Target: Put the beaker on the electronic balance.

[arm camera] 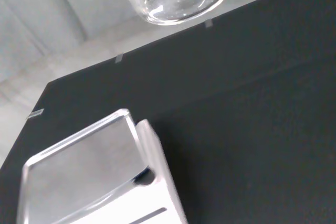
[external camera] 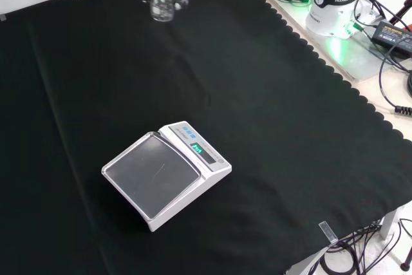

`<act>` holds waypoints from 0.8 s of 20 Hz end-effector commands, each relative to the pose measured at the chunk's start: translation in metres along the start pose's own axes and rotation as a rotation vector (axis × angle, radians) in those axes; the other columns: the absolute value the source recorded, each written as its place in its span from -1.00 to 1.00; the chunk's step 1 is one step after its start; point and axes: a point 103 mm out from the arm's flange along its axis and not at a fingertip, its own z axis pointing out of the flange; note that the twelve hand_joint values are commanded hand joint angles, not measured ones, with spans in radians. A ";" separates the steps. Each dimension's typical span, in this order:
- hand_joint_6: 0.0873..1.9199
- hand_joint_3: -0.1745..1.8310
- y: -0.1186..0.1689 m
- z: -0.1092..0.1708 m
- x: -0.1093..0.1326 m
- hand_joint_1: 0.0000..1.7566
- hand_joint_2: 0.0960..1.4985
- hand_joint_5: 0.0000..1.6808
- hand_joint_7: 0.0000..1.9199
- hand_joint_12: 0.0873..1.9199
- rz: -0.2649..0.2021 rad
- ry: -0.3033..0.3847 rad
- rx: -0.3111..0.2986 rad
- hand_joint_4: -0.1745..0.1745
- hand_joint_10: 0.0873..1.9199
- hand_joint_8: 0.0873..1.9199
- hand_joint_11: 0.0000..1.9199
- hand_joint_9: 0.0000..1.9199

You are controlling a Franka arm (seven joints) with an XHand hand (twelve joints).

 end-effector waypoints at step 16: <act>-0.44 -1.00 0.010 0.035 0.013 0.31 0.41 0.49 0.69 0.10 -0.026 -0.030 0.016 -0.06 -0.76 -0.79 0.12 0.53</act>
